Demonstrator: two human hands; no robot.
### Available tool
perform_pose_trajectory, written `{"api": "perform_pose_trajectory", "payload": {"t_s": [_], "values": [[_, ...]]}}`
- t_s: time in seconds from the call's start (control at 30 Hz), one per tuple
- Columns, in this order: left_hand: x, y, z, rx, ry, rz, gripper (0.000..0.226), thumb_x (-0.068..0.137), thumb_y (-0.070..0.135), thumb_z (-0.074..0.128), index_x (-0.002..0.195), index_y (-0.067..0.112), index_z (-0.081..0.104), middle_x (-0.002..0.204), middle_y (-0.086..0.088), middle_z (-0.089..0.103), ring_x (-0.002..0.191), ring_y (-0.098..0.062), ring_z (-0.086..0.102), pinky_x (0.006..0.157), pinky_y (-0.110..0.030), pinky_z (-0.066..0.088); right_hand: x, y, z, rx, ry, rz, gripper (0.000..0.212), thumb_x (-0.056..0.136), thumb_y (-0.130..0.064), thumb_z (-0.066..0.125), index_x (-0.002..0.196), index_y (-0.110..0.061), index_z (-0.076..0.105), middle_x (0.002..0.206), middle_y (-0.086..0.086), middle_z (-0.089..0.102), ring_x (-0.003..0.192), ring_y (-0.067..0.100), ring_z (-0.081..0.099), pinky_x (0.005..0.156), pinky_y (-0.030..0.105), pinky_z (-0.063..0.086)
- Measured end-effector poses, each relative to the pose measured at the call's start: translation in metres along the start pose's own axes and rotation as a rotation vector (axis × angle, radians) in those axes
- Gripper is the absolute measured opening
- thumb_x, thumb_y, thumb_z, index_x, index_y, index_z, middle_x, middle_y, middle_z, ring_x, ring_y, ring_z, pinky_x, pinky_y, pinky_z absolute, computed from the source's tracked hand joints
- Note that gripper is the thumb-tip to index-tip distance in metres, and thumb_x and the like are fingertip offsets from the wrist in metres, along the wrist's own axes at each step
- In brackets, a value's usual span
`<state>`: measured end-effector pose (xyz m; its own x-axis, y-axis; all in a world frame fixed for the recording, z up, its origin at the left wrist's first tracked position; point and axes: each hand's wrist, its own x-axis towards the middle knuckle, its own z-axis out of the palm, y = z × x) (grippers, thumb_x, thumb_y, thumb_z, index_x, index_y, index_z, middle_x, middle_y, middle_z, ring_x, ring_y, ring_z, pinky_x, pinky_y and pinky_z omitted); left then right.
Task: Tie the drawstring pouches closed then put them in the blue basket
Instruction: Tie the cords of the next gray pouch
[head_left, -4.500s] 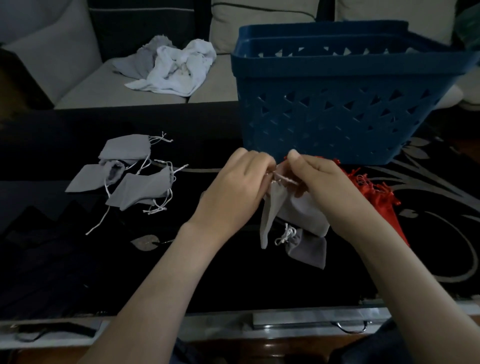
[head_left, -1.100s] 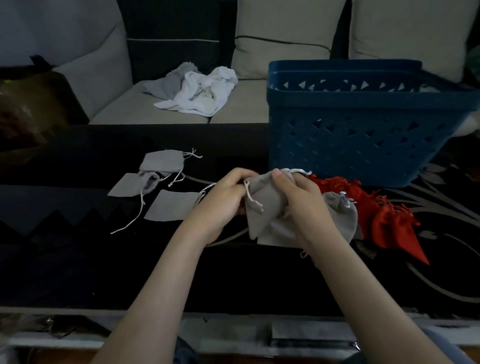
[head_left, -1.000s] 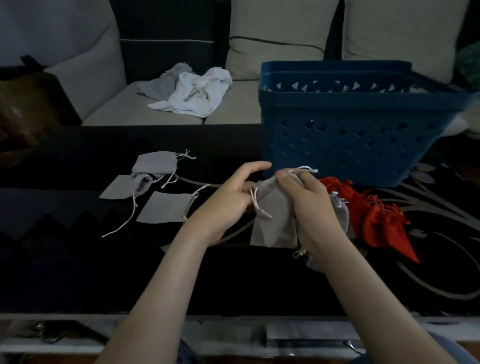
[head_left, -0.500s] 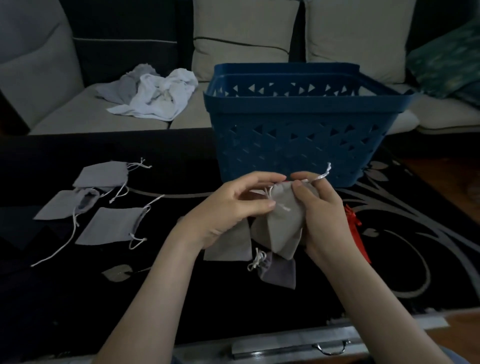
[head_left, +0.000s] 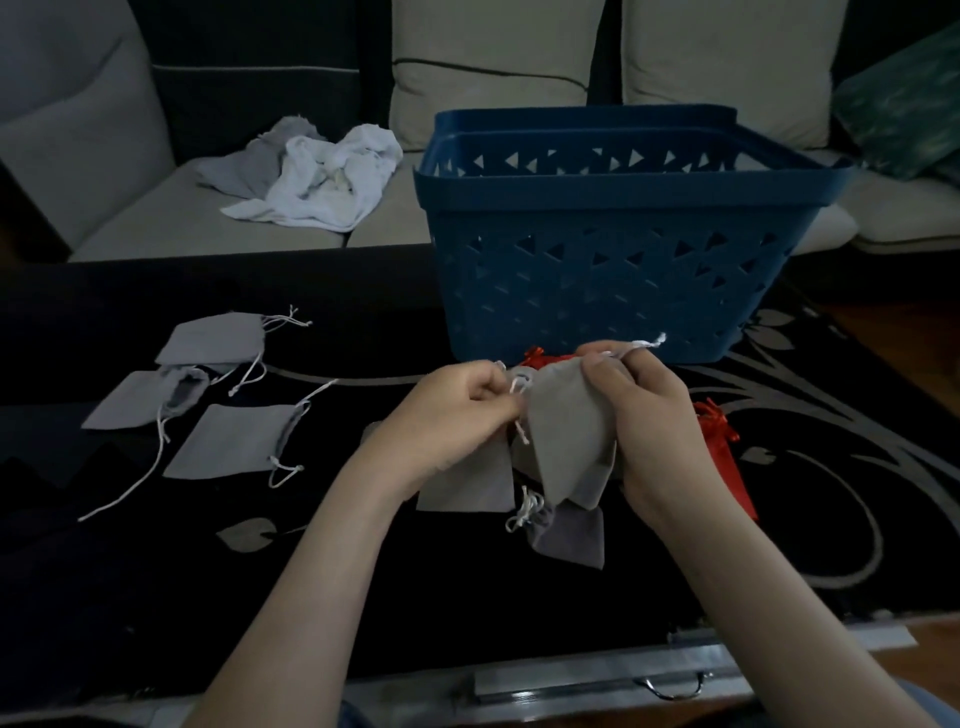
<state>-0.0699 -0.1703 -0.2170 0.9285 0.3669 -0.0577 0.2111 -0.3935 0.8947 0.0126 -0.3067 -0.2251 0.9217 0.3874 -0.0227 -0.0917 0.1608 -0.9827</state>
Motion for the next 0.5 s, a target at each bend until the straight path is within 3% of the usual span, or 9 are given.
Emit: {"api": "perform_pose_trajectory", "payload": {"t_s": [0.1,0.23,0.37,0.5], "values": [[-0.006,0.007,-0.003,-0.045,0.010,-0.054,0.021,0.072,0.036,0.057,0.060,0.018,0.056,0.066,-0.006,0.048,0.068,-0.018,0.045,0.068,-0.034,0.034,-0.001,0.001,0.003,-0.010,-0.003,-0.012,0.010,0.092,-0.011,0.056,0.097,-0.008,0.064,0.091,0.007,0.069,0.083,0.013,0.066,0.073,0.025,0.053],[-0.006,0.011,-0.007,-0.356,0.108,-0.094,0.038,0.082,0.016,0.051,0.044,0.019,0.047,0.053,0.001,0.041,0.059,-0.016,0.039,0.057,-0.028,0.032,-0.002,0.000,0.007,0.035,-0.008,-0.023,0.009,0.092,-0.011,0.057,0.095,-0.008,0.065,0.086,0.002,0.067,0.083,0.012,0.064,0.073,0.023,0.052],[-0.006,0.012,-0.010,-0.609,0.107,-0.119,0.044,0.092,0.013,0.043,0.048,0.018,0.039,0.054,0.006,0.044,0.057,-0.009,0.038,0.056,-0.024,0.029,-0.002,-0.003,0.012,0.209,-0.041,0.040,0.021,0.096,-0.025,0.051,0.090,-0.013,0.067,0.090,0.007,0.067,0.085,0.018,0.065,0.079,0.036,0.052],[-0.006,0.009,-0.013,-0.780,0.091,-0.137,0.053,0.091,0.014,0.044,0.039,0.021,0.046,0.057,0.008,0.049,0.061,-0.008,0.041,0.061,-0.023,0.032,-0.001,-0.005,0.016,0.304,-0.043,0.076,0.026,0.098,-0.027,0.047,0.091,-0.010,0.066,0.088,0.008,0.067,0.079,0.016,0.066,0.069,0.028,0.056]]}}
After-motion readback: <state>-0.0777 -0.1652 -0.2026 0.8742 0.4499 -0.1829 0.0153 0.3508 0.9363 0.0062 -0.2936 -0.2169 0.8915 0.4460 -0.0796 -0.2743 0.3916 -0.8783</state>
